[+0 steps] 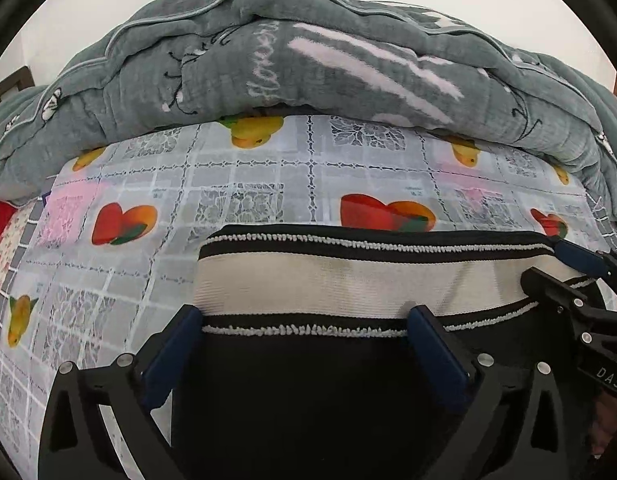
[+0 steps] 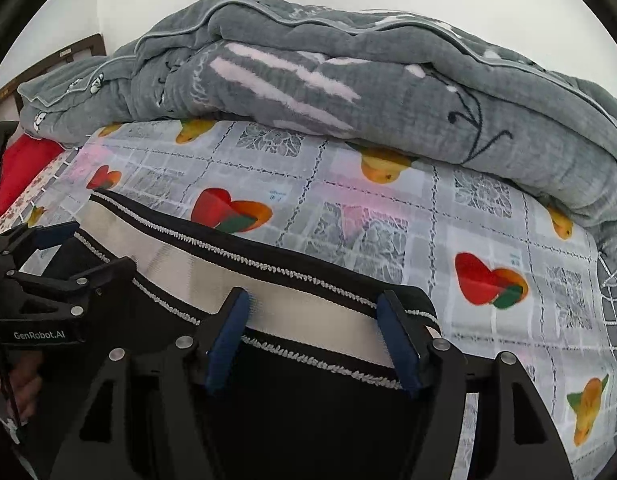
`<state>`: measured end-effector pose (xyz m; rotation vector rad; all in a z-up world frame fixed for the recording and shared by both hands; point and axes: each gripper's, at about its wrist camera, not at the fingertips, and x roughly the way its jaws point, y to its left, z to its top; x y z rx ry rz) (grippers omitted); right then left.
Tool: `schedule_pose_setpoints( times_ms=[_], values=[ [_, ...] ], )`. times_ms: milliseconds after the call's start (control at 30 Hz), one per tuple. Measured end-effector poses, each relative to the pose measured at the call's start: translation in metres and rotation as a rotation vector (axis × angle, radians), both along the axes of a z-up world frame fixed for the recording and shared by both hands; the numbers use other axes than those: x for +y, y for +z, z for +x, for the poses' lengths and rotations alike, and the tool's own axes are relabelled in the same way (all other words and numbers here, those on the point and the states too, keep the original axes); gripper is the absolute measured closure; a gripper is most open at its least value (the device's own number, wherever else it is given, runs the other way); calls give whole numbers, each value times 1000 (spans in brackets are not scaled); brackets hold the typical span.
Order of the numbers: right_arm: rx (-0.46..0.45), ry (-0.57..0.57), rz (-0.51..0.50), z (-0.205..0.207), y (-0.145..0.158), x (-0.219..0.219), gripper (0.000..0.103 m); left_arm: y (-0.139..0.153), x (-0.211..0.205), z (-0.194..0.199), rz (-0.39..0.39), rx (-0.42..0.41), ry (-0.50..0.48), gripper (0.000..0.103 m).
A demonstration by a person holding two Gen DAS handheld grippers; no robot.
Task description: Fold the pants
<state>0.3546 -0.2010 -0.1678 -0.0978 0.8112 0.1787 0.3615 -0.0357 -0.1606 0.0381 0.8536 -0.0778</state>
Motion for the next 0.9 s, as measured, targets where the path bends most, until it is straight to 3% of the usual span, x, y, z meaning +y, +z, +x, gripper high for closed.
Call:
schedule_pose_setpoints(
  times_ms=[300,467,600,700,800,900],
  values=[
    [5,-5,20,15,-1,1,37,-2,5,13,-18,2,-2,0],
    [7,-6,-26,15,0,7,37,-2,6,11,-14,-1,3,0],
    [25,-1,-10,5,6,1,35,7,5,-5,39,38,-5,0],
    [31,16,-3,-27,17,-4,35,14,6,-43,34,55,-71,1],
    [18,69,-7,-80,14,-2,35,14,6,-86,73,13,-102,1],
    [-42,83,-39,-131,7,8,33,7,12,-121,13,-13,-111,1]
  ],
)
